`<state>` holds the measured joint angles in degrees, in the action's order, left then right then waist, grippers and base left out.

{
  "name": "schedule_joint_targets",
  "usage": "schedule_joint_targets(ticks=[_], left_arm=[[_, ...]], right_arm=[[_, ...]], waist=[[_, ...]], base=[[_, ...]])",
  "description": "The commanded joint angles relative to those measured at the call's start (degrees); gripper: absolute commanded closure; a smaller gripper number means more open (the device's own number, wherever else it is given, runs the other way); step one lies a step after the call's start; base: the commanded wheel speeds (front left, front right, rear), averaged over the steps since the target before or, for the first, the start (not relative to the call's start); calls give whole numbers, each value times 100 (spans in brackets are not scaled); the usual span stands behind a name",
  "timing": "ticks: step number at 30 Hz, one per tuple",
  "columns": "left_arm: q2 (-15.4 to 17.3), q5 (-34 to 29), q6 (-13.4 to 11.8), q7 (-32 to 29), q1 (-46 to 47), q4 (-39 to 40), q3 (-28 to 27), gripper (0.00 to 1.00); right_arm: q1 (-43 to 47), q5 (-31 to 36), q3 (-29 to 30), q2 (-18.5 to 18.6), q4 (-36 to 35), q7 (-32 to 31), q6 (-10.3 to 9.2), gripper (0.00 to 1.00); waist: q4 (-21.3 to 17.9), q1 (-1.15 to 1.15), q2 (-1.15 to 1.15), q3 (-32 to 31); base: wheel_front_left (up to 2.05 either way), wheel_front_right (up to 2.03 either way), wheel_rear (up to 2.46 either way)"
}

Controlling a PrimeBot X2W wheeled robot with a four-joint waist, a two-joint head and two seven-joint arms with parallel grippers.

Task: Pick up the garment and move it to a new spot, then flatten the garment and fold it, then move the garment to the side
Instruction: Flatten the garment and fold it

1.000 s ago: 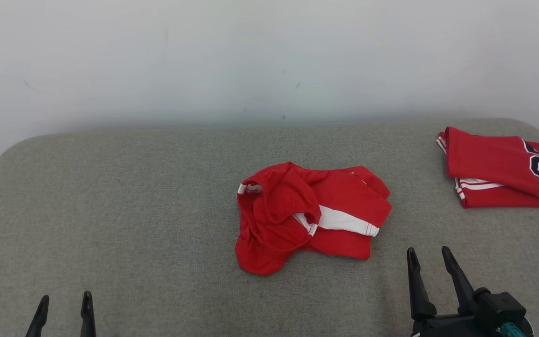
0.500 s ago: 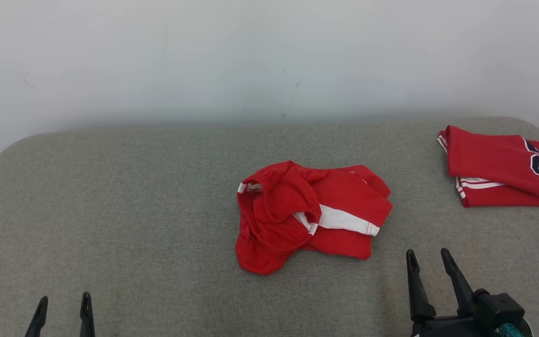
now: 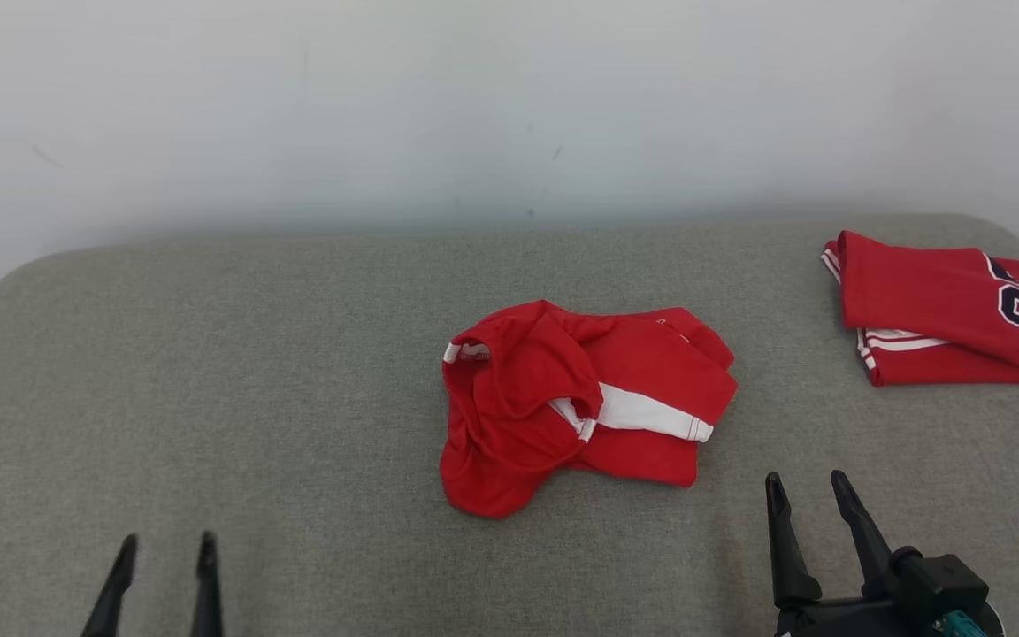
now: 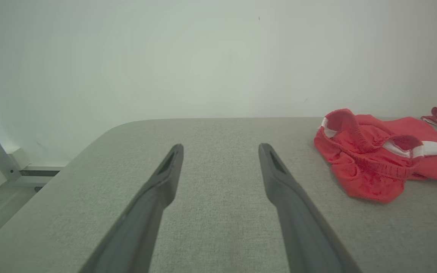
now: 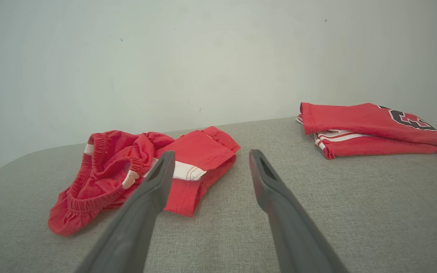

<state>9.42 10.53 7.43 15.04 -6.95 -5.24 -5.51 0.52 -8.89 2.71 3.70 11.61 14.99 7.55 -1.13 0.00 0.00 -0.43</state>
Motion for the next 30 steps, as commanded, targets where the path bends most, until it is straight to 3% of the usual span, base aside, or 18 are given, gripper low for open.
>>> schedule_joint_targets(ticks=[1,6,13,30], left_arm=[[-23,-22,-2,18,281,-75,244,0],[-50,48,-1,18,794,-305,772,0],[148,325,-1,18,2015,-984,2001,0],[396,1098,-1,18,3701,-2606,4017,0]], right_arm=[[9,22,-19,-25,12,25,-15,0],[-45,-5,-40,-30,21,25,-15,0],[-207,-41,-114,-48,5,25,-15,0],[-562,-364,-206,-95,-74,25,-15,0]], waist=[[-22,0,0,18],[-111,0,0,55],[-530,0,0,361],[-1481,0,0,1267]], base=[[0,0,0],[0,0,0],[0,0,0],[0,0,0]])
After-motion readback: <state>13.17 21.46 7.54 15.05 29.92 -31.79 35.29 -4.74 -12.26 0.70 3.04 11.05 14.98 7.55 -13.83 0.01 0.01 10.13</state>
